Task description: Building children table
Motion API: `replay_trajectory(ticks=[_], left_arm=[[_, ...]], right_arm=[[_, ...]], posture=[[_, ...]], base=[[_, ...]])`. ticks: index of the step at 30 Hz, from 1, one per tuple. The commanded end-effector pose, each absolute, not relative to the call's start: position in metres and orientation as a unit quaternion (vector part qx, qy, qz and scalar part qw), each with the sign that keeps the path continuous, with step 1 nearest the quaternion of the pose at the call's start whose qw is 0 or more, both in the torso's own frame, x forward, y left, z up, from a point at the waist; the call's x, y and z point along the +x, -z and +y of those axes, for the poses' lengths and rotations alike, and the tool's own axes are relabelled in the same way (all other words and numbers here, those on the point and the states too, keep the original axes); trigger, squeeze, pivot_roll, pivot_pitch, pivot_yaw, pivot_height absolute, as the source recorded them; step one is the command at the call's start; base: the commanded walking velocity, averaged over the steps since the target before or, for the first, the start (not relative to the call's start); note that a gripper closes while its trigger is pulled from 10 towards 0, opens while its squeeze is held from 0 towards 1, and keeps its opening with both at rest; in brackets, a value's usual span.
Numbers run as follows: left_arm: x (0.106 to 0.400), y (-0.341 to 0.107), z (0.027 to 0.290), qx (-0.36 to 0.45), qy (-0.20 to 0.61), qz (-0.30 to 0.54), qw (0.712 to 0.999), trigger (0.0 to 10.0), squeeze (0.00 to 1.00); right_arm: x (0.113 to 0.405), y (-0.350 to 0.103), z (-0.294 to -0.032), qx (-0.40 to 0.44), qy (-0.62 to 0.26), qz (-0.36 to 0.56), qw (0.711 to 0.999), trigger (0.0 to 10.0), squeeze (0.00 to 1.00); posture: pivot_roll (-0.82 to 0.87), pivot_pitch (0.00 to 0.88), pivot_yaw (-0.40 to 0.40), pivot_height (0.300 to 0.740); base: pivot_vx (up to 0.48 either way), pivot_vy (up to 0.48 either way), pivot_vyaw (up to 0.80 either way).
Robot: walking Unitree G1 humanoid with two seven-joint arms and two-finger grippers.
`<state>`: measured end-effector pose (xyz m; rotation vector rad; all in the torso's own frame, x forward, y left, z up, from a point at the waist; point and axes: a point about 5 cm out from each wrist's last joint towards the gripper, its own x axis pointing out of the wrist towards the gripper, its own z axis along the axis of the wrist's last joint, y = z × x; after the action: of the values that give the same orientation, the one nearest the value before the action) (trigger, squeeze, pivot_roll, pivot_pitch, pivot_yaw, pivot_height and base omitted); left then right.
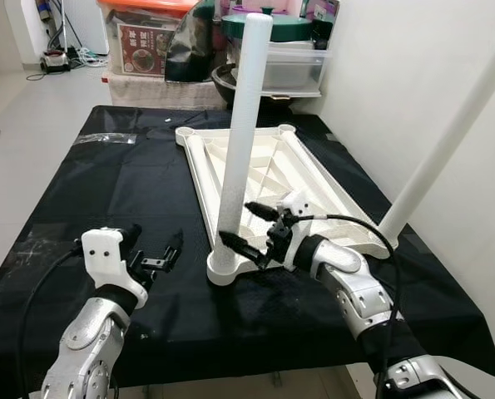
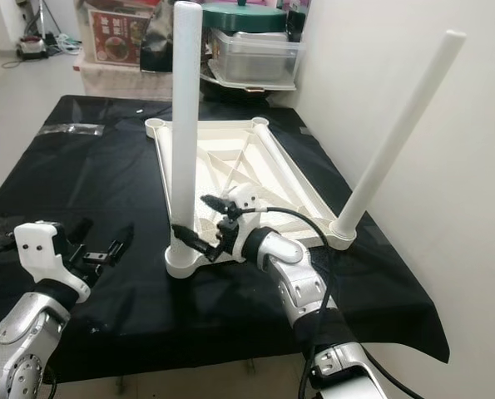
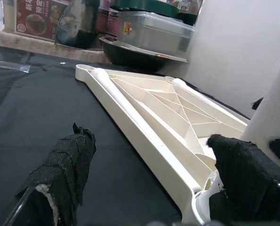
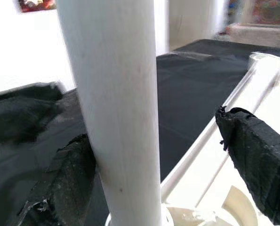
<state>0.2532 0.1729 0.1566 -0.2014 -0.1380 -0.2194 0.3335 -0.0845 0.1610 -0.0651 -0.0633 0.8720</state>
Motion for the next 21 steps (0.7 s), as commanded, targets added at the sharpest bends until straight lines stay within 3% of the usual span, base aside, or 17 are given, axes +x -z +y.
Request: replay_trajectory(ticks=[1, 3, 4, 7, 9, 15, 16, 17, 21], left_arm=[[0.254, -0.153, 0.171, -0.105, 0.11, -0.065, 0.986, 10.0, 0.0], [0.254, -0.153, 0.171, -0.105, 0.11, -0.065, 0.986, 10.0, 0.0], [0.253, -0.153, 0.172, -0.104, 0.107, -0.065, 0.987, 10.0, 0.0], [0.253, -0.153, 0.172, -0.103, 0.105, -0.065, 0.987, 10.0, 0.0], [0.253, -0.153, 0.172, -0.102, 0.106, -0.065, 0.987, 10.0, 0.0], [0.253, -0.154, 0.172, -0.102, 0.108, -0.064, 0.987, 10.0, 0.0], [0.254, -0.154, 0.172, -0.102, 0.108, -0.065, 0.987, 10.0, 0.0], [0.254, -0.155, 0.171, -0.101, 0.105, -0.065, 0.987, 10.0, 0.0], [0.254, -0.155, 0.171, -0.099, 0.102, -0.065, 0.988, 10.0, 0.0]], right_arm=[[0.351, -0.174, -0.099, 0.015, -0.273, -0.025, 0.962, 10.0, 0.0], [0.351, -0.174, -0.099, 0.015, -0.273, -0.025, 0.962, 10.0, 0.0], [0.355, -0.176, -0.098, 0.043, -0.214, -0.014, 0.976, 10.0, 0.0], [0.352, -0.18, -0.089, 0.068, -0.186, -0.013, 0.98, 10.0, 0.0], [0.344, -0.189, -0.076, 0.083, -0.179, -0.031, 0.98, 10.0, 0.0], [0.342, -0.193, -0.073, 0.082, -0.168, -0.038, 0.982, 10.0, 0.0], [0.354, -0.189, -0.084, 0.087, -0.067, -0.013, 0.994, 10.0, 0.0], [0.358, -0.187, -0.089, 0.082, -0.024, -0.007, 0.996, 10.0, 0.0], [0.362, -0.185, -0.092, 0.075, 0.011, 0.003, 0.997, 10.0, 0.0]], posture=[[0.09, 0.0, -0.129, 0.74], [0.09, 0.0, -0.129, 0.74], [0.09, 0.0, -0.129, 0.74], [0.09, 0.0, -0.12, 0.74], [0.08, 0.0, -0.114, 0.74], [0.08, 0.0, -0.114, 0.74], [0.08, 0.0, -0.117, 0.74], [0.09, 0.0, -0.123, 0.74], [0.09, 0.0, -0.123, 0.74]], base=[[0.0, 0.0, 0.0], [0.0, 0.0, 0.0], [0.0, 0.0, 0.0], [0.0, 0.0, 0.0], [0.0, 0.0, 0.0], [0.0, 0.0, 0.0], [0.0, 0.0, 0.0], [0.0, 0.0, 0.0], [0.0, 0.0, 0.0]])
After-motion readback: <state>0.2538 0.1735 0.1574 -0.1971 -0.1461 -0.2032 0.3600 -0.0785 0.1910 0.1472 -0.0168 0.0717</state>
